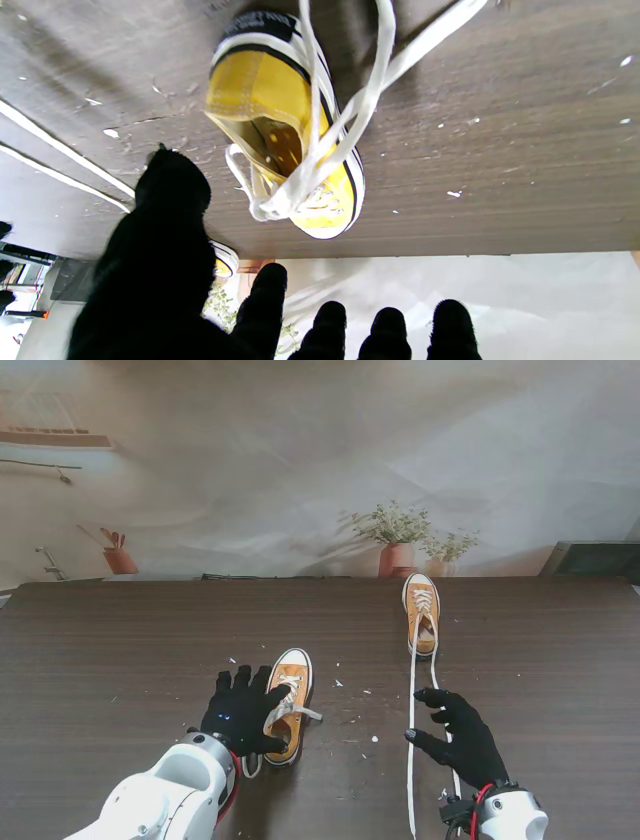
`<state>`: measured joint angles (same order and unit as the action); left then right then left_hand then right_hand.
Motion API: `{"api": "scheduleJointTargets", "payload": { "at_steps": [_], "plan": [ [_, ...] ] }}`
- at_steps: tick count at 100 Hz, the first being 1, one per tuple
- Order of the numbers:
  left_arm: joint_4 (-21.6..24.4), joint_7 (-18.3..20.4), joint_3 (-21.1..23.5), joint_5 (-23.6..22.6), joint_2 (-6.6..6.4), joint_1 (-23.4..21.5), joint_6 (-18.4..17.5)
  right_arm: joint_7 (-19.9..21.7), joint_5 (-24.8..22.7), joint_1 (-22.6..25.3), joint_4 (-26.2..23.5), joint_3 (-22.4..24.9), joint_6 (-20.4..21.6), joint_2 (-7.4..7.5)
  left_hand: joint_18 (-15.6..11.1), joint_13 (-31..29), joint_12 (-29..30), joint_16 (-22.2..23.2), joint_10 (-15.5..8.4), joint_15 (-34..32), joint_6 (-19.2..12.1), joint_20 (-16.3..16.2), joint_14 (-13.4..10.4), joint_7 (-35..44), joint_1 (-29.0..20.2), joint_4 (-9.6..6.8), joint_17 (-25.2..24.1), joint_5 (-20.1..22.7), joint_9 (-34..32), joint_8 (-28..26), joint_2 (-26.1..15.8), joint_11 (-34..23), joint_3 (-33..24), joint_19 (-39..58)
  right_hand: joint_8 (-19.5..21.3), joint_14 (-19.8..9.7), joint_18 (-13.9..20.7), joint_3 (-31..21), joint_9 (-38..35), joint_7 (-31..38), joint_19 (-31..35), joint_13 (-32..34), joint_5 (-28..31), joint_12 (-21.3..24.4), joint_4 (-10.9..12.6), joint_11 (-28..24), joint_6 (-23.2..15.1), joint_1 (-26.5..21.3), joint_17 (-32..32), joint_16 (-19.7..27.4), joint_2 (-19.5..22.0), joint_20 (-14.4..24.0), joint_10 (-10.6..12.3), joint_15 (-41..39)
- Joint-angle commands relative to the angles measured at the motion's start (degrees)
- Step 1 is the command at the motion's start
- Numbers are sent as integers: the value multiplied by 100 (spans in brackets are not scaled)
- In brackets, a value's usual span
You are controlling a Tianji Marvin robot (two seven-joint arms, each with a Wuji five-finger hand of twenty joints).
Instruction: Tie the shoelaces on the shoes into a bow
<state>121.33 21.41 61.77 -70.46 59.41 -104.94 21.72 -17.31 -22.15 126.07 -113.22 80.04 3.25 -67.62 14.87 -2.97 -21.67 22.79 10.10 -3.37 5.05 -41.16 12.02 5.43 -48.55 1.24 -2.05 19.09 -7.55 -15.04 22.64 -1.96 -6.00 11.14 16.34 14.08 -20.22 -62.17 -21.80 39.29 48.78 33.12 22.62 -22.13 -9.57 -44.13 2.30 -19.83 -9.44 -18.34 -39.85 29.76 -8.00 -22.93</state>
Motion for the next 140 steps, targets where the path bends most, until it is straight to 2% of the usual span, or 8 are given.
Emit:
{"api": "scheduleJointTargets", "payload": {
  "at_steps": [1,24,35,65,86,103,122,140],
  "plan": [
    [-99,124,-36,-28,25,195,20,57,32,61,-48,31,28,3,4,-62,-161,165,16,-18,320,14,59,-48,-70,-93,36,18,105,-76,32,-39,-131,-8,-7,4,-17,203,-80,-83,77,106,81,70,-12,36,-170,-55,-9,47,74,66,-11,57],
    [-783,55,-570,47,13,1024,97,53,89,105,-66,95,63,-6,79,-223,-191,211,27,-69,323,-8,47,15,-102,-118,179,166,-31,-85,131,-94,-342,48,-2,16,-15,206,-77,-91,79,123,92,72,-7,46,-174,-59,-21,44,91,70,-25,58],
    [-1083,54,-845,76,5,1368,168,63,118,114,-68,120,50,-8,90,-238,-222,285,32,-43,302,-16,51,47,135,-45,192,200,-38,-61,294,-101,-962,43,0,14,-25,153,-74,-97,76,122,80,71,16,48,-172,-72,-22,44,229,69,-20,63],
    [-1629,170,-1366,151,-27,1939,316,71,211,88,-34,191,-29,-24,107,-353,-225,309,34,-94,237,-12,105,114,5,-23,254,289,-63,-77,437,-131,-1310,58,8,42,-30,126,-59,-96,69,126,65,71,37,51,-179,-76,-12,43,319,68,-32,70],
    [-1796,212,-1542,67,-35,2092,366,107,249,83,-38,204,-71,-22,153,-404,-238,323,27,-88,-23,3,163,214,-168,59,336,346,-88,-82,612,-213,-2069,74,10,74,-49,135,-65,-94,73,140,63,71,41,51,-176,-76,-22,47,339,70,-39,83],
    [-1462,590,-1305,-380,-32,1826,233,106,264,96,-49,217,-92,-25,142,-398,-223,272,-4,-68,-28,27,134,351,-436,130,343,362,-2,-85,642,-381,-2561,64,11,83,-57,149,-68,-93,73,150,69,72,40,53,-185,-68,-24,51,345,69,-47,95],
    [-1165,850,-1016,-687,-19,1549,-16,122,280,99,-58,221,-101,-24,122,-406,-183,265,-19,-74,-5,39,73,349,-418,169,343,369,-10,-67,558,-400,-2593,60,9,90,-62,163,-62,-99,76,148,62,74,40,59,-202,-68,-24,52,349,68,-53,105],
    [-1425,701,-1238,-460,-40,1796,-4,117,287,120,-74,215,-47,-23,146,-488,-177,272,-16,-101,-82,36,127,354,-379,171,393,367,-42,-64,575,-455,-2554,81,12,87,-66,174,-70,-94,78,158,67,76,43,62,-231,-68,-24,50,365,67,-55,105]
  ]
}}
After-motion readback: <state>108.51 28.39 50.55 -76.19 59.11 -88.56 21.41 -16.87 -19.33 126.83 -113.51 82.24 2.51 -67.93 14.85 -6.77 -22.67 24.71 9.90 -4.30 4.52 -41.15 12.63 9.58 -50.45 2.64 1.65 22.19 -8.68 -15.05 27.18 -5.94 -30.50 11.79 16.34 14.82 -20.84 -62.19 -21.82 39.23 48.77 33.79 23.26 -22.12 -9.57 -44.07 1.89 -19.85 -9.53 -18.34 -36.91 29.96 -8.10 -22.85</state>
